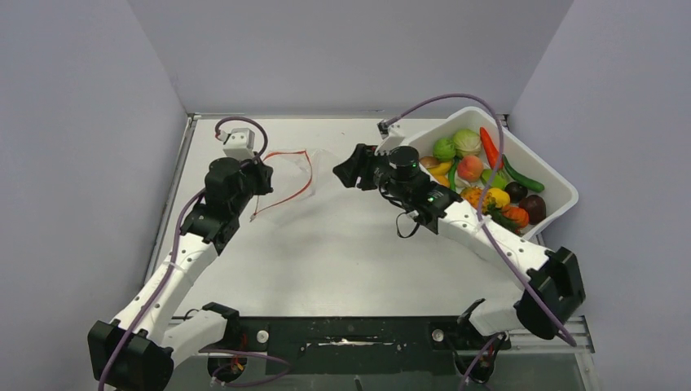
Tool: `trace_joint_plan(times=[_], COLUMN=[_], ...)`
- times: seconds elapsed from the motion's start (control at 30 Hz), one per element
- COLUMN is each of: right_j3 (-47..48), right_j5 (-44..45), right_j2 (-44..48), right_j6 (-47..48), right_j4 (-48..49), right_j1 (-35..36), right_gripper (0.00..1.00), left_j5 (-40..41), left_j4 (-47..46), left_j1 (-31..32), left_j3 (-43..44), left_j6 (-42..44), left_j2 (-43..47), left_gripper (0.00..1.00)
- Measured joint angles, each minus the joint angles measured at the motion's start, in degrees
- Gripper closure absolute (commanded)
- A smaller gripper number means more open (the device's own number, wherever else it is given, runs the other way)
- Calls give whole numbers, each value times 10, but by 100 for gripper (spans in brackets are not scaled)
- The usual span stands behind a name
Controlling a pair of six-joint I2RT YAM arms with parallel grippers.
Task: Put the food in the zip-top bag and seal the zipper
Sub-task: Open the zipper of the food storage bag.
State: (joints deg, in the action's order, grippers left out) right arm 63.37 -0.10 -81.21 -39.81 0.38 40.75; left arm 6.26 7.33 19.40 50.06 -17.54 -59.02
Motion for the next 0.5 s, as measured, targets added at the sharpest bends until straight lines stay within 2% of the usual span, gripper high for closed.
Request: trace_joint_plan(times=[0.13,0.3,0.5], right_j3=[2,35,65], right_j5=[-19,-5,61], right_j2=[71,95,93], right_j6=[45,129,203], right_j4=[-9,-80,-174], right_j1=[-16,-44,-146], right_gripper=[40,39,39], left_j5=[0,-5,-23], left_j4=[15,48,60], left_j1=[0,1,3], left_j3=[0,0,-29], left_j6=[6,13,23], left_j2=[5,22,71], left_gripper=[100,100,100])
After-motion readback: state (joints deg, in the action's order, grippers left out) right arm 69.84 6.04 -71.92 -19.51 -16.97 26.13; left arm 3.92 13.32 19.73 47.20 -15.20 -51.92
